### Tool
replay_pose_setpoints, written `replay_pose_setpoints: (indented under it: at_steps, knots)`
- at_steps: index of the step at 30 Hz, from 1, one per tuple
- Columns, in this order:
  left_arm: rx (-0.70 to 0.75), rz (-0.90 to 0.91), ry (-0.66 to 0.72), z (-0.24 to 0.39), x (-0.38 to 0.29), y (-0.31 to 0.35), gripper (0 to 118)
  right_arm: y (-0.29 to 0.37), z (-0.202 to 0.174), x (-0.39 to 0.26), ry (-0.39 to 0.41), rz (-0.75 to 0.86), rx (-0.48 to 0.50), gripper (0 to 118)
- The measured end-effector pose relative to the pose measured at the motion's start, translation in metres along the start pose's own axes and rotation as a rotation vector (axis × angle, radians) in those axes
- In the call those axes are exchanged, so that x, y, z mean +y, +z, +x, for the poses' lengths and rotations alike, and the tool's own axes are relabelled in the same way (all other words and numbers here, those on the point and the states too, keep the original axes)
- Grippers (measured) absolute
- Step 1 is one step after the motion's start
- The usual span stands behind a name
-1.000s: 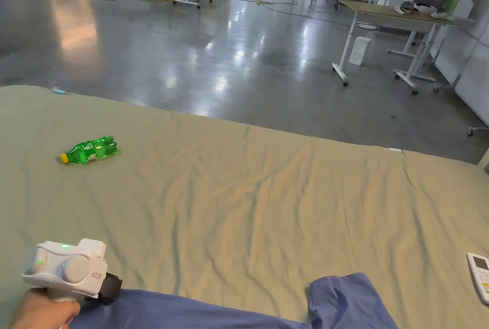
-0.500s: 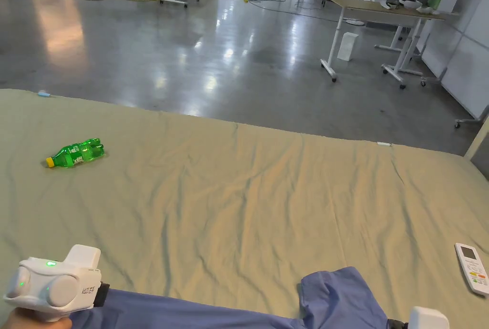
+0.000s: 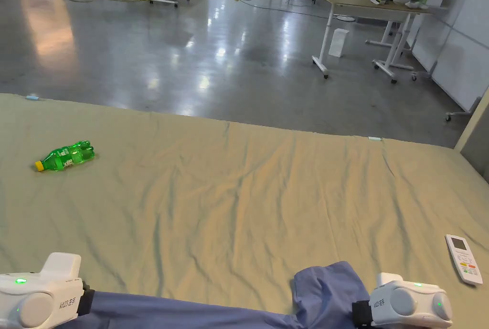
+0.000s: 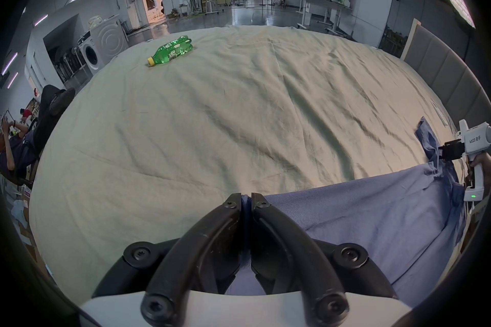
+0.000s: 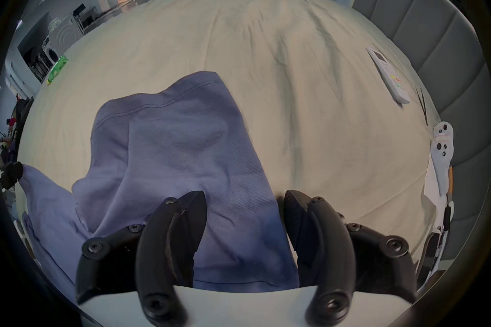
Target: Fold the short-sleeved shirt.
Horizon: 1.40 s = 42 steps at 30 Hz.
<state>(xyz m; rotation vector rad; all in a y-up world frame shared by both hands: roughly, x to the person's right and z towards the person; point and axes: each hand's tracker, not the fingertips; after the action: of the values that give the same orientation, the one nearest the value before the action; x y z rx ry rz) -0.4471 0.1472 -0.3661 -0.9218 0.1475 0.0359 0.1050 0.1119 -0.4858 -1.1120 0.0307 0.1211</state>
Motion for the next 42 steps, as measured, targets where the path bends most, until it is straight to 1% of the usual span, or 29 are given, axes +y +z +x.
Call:
replay_pose_setpoints:
  at_steps: [1, 3, 4, 5, 6, 8, 12, 13, 14, 21, 29, 35, 39, 42]
  knots:
    - [0.000, -0.002, -0.001, 0.000, 0.000, 0.000, 6, 0.001, -0.002, 0.001, 0.015, 0.002, -0.003, 53]
    - [0.003, -0.003, -0.006, 0.002, -0.002, 0.000, 6, 0.003, -0.004, 0.001, 0.035, 0.017, 0.007, 28]
    - [0.002, -0.004, -0.007, 0.002, -0.002, 0.000, 6, 0.003, -0.003, 0.001, 0.037, 0.022, 0.010, 14]
    - [0.002, -0.006, -0.006, 0.002, -0.003, 0.000, 6, 0.009, -0.004, 0.001, 0.027, 0.030, 0.017, 2]
    - [0.001, -0.005, -0.004, 0.001, -0.004, 0.001, 6, 0.010, -0.002, 0.001, 0.017, 0.039, 0.042, 2]
    - [0.001, -0.003, 0.000, 0.003, -0.005, 0.004, 6, 0.019, -0.002, -0.002, -0.003, 0.054, 0.034, 2]
    - [0.001, 0.010, 0.006, 0.002, -0.007, 0.015, 6, 0.051, 0.004, -0.012, -0.055, 0.169, 0.077, 2]
    - [-0.001, 0.021, 0.009, 0.001, -0.007, 0.019, 6, 0.042, 0.010, -0.010, -0.066, 0.189, 0.086, 2]
    - [-0.002, 0.029, 0.013, 0.000, -0.008, 0.024, 6, 0.051, 0.012, -0.013, -0.072, 0.201, 0.098, 2]
    - [-0.036, 0.093, 0.042, -0.009, -0.018, 0.068, 6, 0.126, 0.023, -0.042, -0.082, 0.301, 0.142, 2]
    - [-0.091, 0.165, 0.088, -0.032, -0.048, 0.132, 6, 0.197, 0.031, -0.102, -0.055, 0.368, 0.134, 1]
    - [-0.145, 0.160, 0.094, -0.049, -0.086, 0.166, 6, 0.224, 0.039, -0.153, -0.039, 0.343, 0.115, 1]
    - [-0.164, 0.102, 0.079, -0.051, -0.121, 0.172, 6, 0.220, 0.038, -0.186, -0.004, 0.257, 0.081, 1]
    - [-0.154, 0.038, 0.054, -0.049, -0.149, 0.168, 6, 0.212, 0.034, -0.213, 0.006, 0.188, 0.082, 1]
